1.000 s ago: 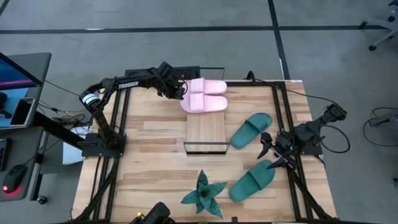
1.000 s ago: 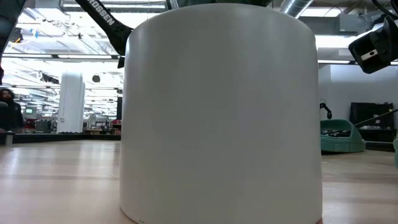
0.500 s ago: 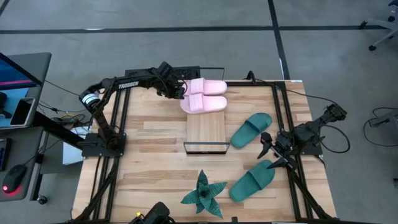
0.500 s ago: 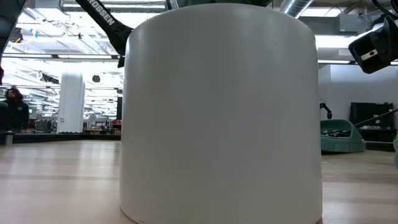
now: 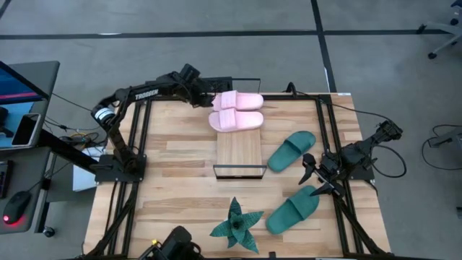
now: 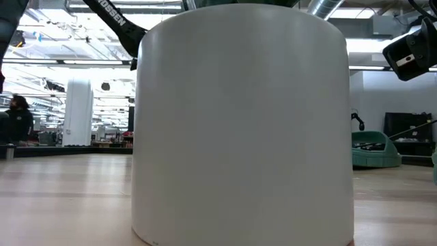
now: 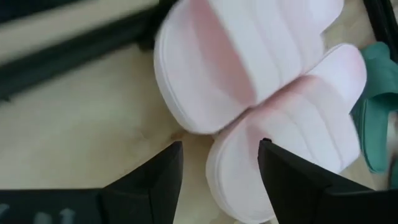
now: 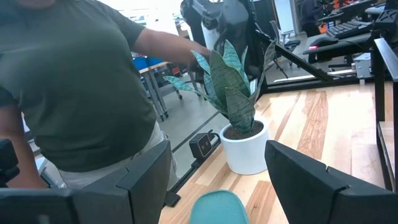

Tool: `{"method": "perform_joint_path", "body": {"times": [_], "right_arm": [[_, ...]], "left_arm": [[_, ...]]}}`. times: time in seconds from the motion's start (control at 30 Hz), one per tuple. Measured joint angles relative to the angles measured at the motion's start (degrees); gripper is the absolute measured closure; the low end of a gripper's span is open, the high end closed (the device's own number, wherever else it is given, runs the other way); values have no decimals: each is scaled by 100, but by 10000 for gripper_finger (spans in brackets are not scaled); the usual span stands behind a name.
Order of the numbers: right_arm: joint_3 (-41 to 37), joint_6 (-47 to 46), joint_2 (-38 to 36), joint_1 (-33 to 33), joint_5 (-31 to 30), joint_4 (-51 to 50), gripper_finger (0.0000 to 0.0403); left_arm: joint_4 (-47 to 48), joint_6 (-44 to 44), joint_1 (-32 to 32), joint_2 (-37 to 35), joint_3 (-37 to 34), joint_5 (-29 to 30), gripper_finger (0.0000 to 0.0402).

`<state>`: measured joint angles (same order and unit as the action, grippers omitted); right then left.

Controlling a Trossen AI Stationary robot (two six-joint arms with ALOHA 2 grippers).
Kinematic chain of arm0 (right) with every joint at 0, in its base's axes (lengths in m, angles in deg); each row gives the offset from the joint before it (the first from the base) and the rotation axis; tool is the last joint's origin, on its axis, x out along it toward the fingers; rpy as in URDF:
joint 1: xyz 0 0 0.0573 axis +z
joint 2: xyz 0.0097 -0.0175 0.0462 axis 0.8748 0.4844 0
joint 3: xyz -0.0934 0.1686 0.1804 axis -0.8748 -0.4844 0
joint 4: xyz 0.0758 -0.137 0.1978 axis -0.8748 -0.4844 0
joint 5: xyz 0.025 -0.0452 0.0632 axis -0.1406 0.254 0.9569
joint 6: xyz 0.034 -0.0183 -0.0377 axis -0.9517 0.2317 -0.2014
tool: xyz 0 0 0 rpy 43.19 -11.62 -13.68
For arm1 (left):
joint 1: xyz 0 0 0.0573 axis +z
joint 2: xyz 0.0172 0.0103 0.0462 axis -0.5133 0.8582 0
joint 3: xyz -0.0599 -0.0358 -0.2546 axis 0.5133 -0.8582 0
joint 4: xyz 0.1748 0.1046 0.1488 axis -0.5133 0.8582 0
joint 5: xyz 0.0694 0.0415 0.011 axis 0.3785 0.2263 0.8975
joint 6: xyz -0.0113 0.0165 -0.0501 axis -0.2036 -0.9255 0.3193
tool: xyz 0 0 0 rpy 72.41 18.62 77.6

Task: Pick and place slides into the shelf
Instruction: Put the pink slipper on the shelf

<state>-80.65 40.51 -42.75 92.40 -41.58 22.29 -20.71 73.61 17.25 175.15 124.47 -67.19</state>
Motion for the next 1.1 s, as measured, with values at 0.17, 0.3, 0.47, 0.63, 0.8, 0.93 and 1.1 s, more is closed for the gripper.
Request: {"method": "perform_joint_path", "body": {"times": [0.17,0.3,0.47,0.63,0.8,0.93,1.1], "right_arm": [[2,0,1,0,1,0,149],[2,1,-1,0,1,0,149],[1,0,-1,0,1,-1,149],[2,1,1,0,1,0,149],[2,1,-1,0,1,-2,149],[1,-1,0,-2,1,0,149],[0,-1,1,0,1,-2,149]], "left_arm": [[663,-592,72,0,866,541,207],[1162,-1195,73,0,1711,992,207],[1699,-2012,-56,0,2741,1417,207],[2526,-3111,-388,-27,3599,1699,214],[3279,-3733,-885,-404,3800,1954,236],[3721,-3737,-1279,-822,3798,2059,257],[3941,-3555,-1883,-1353,3798,2128,289]]}}
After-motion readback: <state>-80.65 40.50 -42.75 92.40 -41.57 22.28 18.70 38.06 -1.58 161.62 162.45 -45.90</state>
